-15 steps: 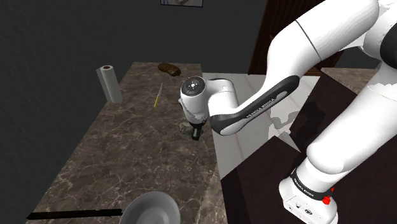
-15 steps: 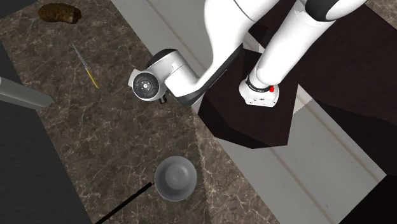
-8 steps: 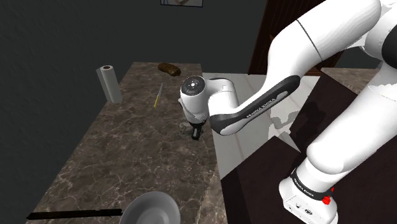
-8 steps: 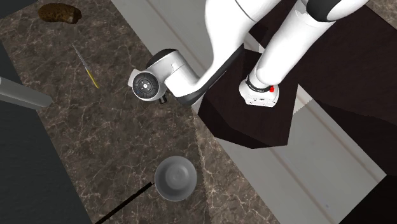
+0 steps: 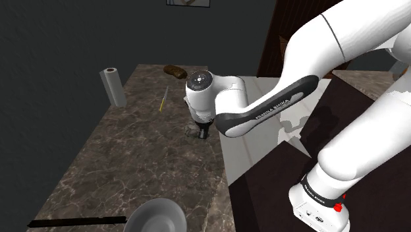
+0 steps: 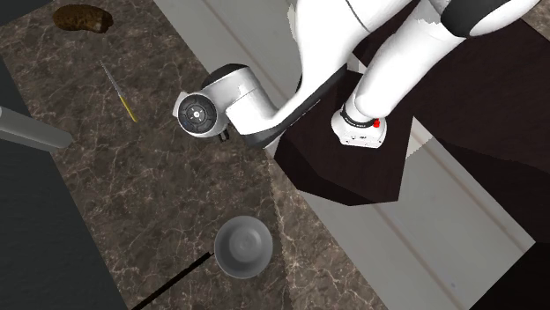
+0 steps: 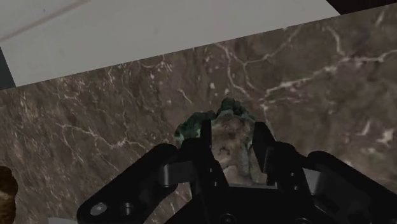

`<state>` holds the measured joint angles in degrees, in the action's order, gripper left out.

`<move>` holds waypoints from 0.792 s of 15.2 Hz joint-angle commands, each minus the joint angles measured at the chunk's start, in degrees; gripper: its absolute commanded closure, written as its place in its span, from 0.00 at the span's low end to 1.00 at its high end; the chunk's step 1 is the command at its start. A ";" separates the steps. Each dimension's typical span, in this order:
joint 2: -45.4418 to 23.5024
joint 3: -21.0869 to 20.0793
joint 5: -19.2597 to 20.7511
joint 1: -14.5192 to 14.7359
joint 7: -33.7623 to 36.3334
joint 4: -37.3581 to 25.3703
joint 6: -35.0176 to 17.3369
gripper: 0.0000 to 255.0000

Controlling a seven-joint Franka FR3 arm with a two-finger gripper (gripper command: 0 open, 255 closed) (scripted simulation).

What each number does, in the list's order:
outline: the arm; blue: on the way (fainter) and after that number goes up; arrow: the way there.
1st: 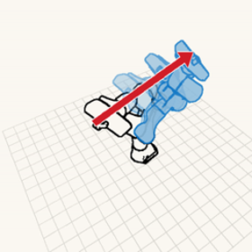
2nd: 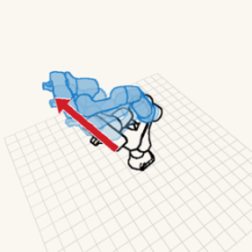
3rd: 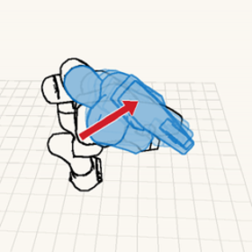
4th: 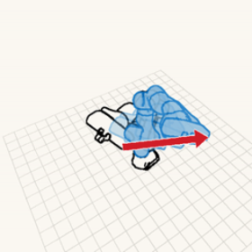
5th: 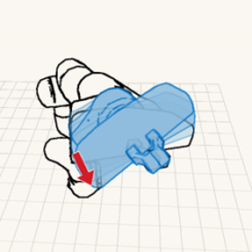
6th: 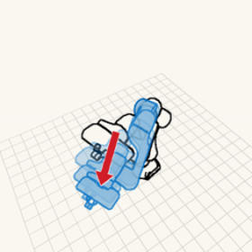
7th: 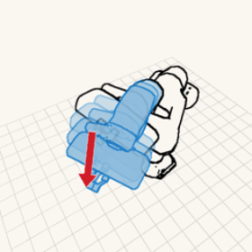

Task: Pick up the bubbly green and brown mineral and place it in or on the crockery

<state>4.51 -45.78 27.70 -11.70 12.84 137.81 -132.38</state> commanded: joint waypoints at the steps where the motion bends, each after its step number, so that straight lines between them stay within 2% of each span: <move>1: -3.68 1.30 -3.07 0.22 -14.01 -4.82 3.79 0.00; 2: -8.46 2.07 -4.62 0.67 -26.26 -10.68 9.02 0.00; 4: -20.71 1.42 -3.70 2.03 -46.34 -24.83 22.57 0.00; 5: -27.66 0.86 -1.95 3.87 -55.05 -32.82 30.38 0.00; 7: -41.47 0.54 2.37 10.59 -72.16 -50.05 46.71 0.00; 8: -42.80 0.78 2.74 11.65 -74.13 -51.97 48.41 0.00; 12: -42.14 0.95 2.80 10.26 -73.74 -47.97 45.25 0.00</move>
<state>-37.69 -44.77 30.46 -1.11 -60.52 89.07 -86.75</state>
